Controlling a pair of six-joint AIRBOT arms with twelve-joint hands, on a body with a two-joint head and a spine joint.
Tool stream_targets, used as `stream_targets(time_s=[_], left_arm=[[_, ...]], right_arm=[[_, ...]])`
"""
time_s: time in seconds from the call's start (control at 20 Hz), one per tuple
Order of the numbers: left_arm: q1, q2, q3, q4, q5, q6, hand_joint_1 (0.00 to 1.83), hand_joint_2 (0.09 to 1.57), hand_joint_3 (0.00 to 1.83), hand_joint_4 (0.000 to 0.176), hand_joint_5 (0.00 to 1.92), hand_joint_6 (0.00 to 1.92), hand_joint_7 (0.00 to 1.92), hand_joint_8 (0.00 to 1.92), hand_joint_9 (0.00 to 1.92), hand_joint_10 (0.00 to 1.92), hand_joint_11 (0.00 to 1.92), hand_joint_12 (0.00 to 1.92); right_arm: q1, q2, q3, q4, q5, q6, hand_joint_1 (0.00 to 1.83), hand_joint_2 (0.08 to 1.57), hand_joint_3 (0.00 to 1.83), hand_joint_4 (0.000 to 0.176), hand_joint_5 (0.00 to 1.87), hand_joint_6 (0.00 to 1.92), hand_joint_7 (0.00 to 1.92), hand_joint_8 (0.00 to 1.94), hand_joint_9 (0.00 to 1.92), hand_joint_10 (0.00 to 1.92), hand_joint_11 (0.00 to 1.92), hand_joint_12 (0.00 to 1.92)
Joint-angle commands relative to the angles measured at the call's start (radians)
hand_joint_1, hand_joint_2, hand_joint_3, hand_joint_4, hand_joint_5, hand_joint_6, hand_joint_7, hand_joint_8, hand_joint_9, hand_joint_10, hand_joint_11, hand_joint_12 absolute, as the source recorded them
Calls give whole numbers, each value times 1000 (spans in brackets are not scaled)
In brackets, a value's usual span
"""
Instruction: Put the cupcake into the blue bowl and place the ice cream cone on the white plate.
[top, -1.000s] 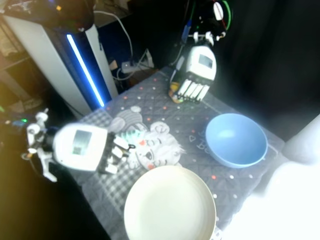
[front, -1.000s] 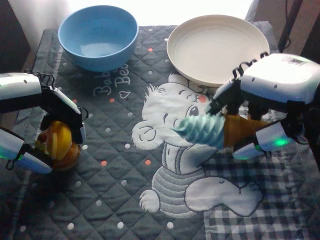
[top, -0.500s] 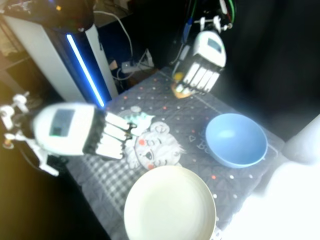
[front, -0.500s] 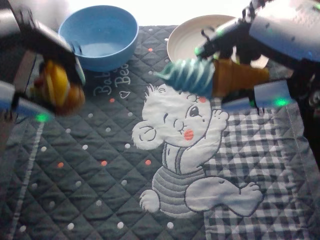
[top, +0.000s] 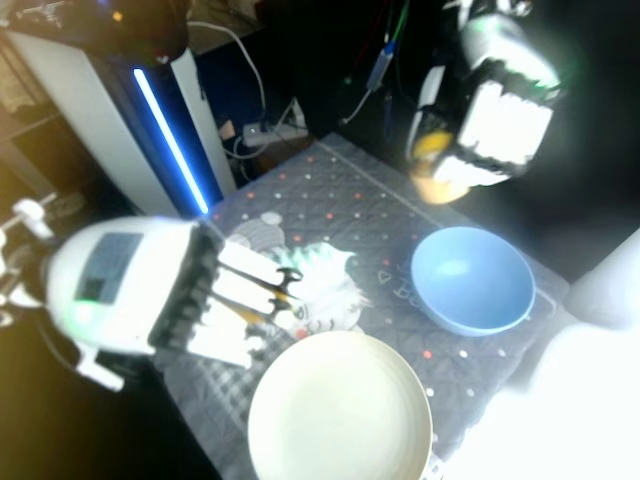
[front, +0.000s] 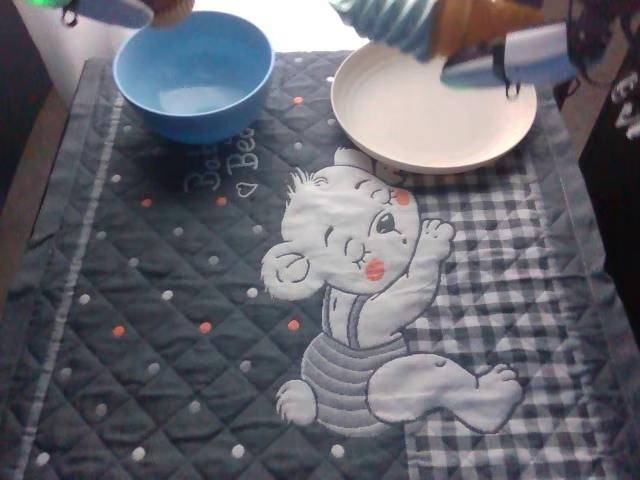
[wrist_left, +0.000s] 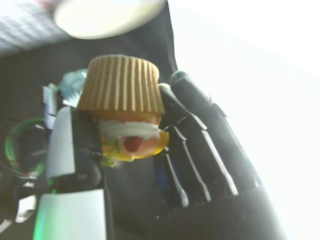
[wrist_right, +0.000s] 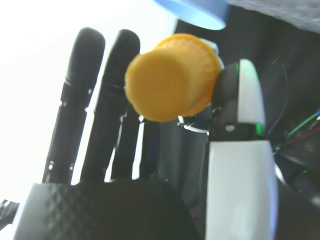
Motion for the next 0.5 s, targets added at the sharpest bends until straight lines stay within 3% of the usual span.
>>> stream_targets(time_s=[0.0,0.15,0.25,0.3,0.35,0.4,0.45], left_arm=[[-21,-12,15,-44,-25,-4,1402,1018,0,0,1109,697,1226,464,1165,836,986,975],[-31,-78,84,-44,43,-4,1401,1030,0,0,1025,808,1241,447,1149,876,906,935],[-32,-115,129,-45,83,-11,1399,1031,0,0,1031,832,1272,454,1099,878,523,1043],[-32,-131,143,-45,107,-11,1395,1040,4,0,1050,787,1225,602,1023,958,399,1139],[-33,-146,157,-52,124,-11,1302,1051,1,0,1147,531,1122,924,952,871,534,1433],[-32,-154,164,-57,133,-14,1278,1052,0,0,1165,500,1105,959,971,764,562,1415],[-32,-169,176,-57,156,-14,1373,1056,0,0,1171,401,1080,937,1009,1056,629,1405]], right_arm=[[27,-4,9,12,90,5,1268,1061,1,0,966,961,1258,570,1458,46,1156,884],[60,-45,69,13,30,5,1280,1051,0,0,981,898,1288,552,1483,43,1188,883],[87,-75,114,14,-22,5,1289,1041,0,0,1013,822,1303,553,1490,35,1191,927],[99,-92,136,16,-51,5,1291,1042,1,0,1005,823,1305,554,1482,30,1182,926],[111,-109,158,19,-78,5,1296,1039,0,0,1037,729,1290,619,1518,39,1189,977],[117,-120,170,21,-92,5,1284,1041,1,0,1019,823,1301,546,1519,38,1197,983],[121,-139,194,35,-112,5,1275,1046,3,0,1029,804,1255,634,1506,29,1197,972]])
